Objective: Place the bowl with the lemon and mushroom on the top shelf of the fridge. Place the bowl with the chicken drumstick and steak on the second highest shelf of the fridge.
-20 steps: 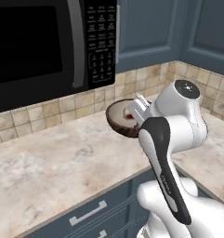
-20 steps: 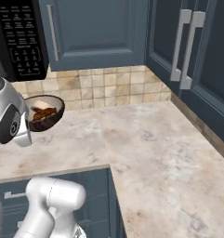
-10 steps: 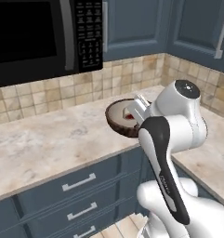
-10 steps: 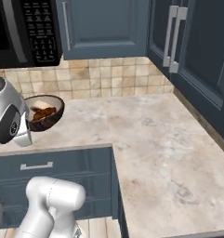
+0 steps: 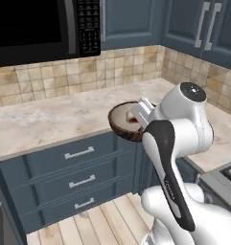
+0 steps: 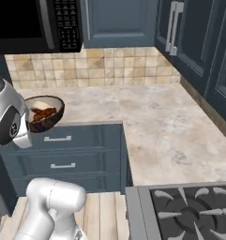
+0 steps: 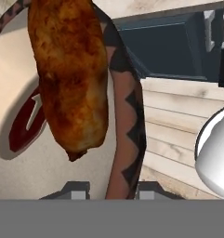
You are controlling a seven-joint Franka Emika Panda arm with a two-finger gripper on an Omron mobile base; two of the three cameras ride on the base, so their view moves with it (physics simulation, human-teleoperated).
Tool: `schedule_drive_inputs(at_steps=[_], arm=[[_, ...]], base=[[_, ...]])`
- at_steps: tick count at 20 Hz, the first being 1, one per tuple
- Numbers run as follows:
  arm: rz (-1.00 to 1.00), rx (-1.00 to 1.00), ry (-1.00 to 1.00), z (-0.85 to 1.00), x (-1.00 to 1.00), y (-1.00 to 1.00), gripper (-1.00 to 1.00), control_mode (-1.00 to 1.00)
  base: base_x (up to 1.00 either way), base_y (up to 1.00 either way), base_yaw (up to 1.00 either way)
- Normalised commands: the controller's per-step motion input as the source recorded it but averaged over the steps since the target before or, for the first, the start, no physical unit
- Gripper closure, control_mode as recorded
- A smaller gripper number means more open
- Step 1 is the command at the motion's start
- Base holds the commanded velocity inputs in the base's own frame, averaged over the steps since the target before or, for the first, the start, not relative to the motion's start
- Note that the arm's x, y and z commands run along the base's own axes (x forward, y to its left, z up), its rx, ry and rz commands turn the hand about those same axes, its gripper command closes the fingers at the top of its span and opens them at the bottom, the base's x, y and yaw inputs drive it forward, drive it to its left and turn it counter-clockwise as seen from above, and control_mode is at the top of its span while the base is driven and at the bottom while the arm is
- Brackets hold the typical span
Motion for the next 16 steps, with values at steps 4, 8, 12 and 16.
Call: schedule_drive_inputs(at_steps=[4,8,12,16], arm=[[0.00,0.00,0.00,0.00,0.00,0.00,1.00,1.00],[0.00,0.00,0.00,0.00,0.00,0.00,1.00,1.00],[0.00,0.00,0.00,0.00,0.00,0.00,1.00,1.00],[0.00,0.00,0.00,0.00,0.00,0.00,1.00,1.00]], base=[[-1.00,0.00,0.18],[-1.00,0.00,0.18],[-1.00,0.00,0.17],[-0.99,0.13,0.16]])
